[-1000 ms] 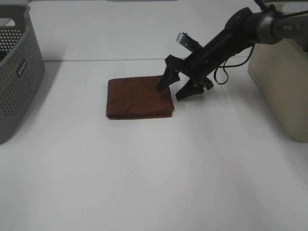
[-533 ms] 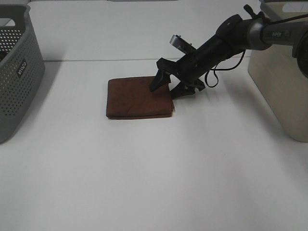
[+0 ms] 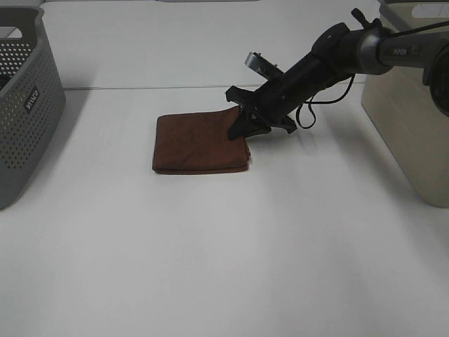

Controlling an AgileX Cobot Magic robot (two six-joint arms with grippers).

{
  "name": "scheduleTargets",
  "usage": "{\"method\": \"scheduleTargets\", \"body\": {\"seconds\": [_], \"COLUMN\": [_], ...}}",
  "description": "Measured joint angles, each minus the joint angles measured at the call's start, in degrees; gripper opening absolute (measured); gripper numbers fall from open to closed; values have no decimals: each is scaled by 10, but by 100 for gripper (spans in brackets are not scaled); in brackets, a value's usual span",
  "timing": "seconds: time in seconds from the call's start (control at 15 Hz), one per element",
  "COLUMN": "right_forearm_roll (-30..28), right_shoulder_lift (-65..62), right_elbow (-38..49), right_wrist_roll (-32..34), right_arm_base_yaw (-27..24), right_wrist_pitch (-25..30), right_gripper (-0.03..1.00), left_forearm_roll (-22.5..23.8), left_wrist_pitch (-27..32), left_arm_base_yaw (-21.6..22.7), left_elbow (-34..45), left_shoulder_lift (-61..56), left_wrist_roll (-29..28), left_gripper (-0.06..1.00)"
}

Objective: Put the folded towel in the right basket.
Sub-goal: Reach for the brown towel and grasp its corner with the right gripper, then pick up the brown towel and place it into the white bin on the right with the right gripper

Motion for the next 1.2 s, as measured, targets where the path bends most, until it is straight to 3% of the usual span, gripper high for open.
{"method": "scheduleTargets", "body": {"seconds": [0.33,0.73,0.8,1.2], "right_forearm_roll": [6,-23,-40,-265], "right_shoulder_lift": [-25,-158,-188,-390], "right_elbow": [0,0,0,0], "right_wrist_roll": [-14,-30,-30,43], "right_arm_base_yaw": [0,0,0,0], "right_wrist_pitch": [10,80,83,92], "right_gripper": [2,2,2,2], "left_forearm_roll": [0,0,0,0], "left_wrist_pitch": [0,0,0,0], "left_arm_base_yaw": [0,0,0,0], "left_elbow": [0,0,0,0], "left_shoulder_lift": [0,0,0,0], "left_wrist_roll": [0,0,0,0], "left_gripper": [97,97,97,97]}}
